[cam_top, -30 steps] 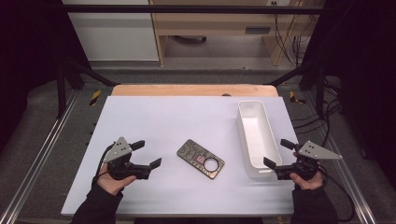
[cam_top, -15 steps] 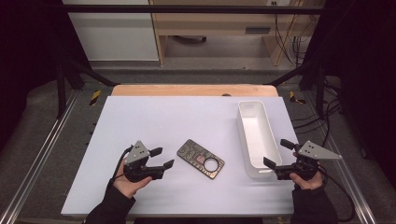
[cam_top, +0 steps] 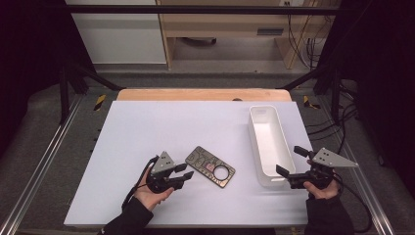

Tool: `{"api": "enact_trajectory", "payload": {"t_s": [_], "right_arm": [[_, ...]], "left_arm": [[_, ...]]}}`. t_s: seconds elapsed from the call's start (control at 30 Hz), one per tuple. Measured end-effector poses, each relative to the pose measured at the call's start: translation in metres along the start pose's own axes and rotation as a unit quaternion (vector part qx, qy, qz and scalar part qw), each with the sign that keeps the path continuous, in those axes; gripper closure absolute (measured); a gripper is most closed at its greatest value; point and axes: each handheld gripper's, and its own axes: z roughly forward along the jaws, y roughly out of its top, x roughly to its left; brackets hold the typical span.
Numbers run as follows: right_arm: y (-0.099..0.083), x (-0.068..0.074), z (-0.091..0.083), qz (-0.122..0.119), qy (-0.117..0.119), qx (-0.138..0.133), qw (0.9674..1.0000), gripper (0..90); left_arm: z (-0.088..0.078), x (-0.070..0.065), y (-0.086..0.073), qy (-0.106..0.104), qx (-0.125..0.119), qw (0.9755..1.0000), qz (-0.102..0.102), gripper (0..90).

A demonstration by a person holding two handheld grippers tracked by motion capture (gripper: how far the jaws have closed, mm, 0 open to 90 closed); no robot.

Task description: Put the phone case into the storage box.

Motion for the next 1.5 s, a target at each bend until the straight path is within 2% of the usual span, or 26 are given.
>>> {"api": "enact_trajectory", "payload": {"t_s": [0.03, 0.17, 0.37, 0.5, 0.53, 0.63, 0.87, 0.97, 1.17, 1.5], "right_arm": [[0.000, 0.000, 0.000, 0.000, 0.000, 0.000, 1.0000, 0.4], [0.000, 0.000, 0.000, 0.001, -0.001, 0.001, 1.0000, 0.4], [0.000, 0.000, 0.000, 0.001, -0.001, 0.001, 1.0000, 0.4], [0.000, 0.000, 0.000, 0.001, -0.001, 0.002, 1.0000, 0.4], [0.000, 0.000, 0.000, 0.001, 0.000, 0.002, 1.0000, 0.4], [0.000, 0.000, 0.000, 0.000, -0.001, 0.001, 1.0000, 0.4], [0.000, 0.000, 0.000, 0.001, -0.001, 0.002, 1.0000, 0.4], [0.000, 0.000, 0.000, 0.001, -0.001, 0.002, 1.0000, 0.4], [0.000, 0.000, 0.000, 0.001, -0.002, 0.000, 1.0000, 0.4], [0.000, 0.000, 0.000, 0.001, -0.001, 0.001, 1.0000, 0.4]], "left_arm": [[0.005, -0.003, 0.001, -0.003, 0.010, 0.9999, -0.001, 65.6], [0.015, -0.010, 0.001, -0.007, 0.026, 0.9996, -0.003, 73.2], [0.028, -0.018, 0.002, -0.012, 0.038, 0.9992, -0.003, 82.4], [0.043, -0.026, 0.003, -0.006, 0.056, 0.9984, 0.009, 87.4], [0.049, -0.029, 0.003, -0.011, 0.062, 0.9980, 0.009, 89.1], [0.058, -0.035, 0.004, -0.013, 0.070, 0.9973, 0.016, 89.4], [0.073, -0.042, 0.004, -0.016, 0.082, 0.9964, 0.018, 89.5], [0.079, -0.045, 0.003, -0.020, 0.085, 0.9960, 0.018, 89.5], [0.085, -0.050, 0.004, -0.015, 0.073, 0.9971, 0.016, 89.4], [0.093, -0.051, 0.007, -0.013, 0.064, 0.9978, 0.011, 89.3]]}}
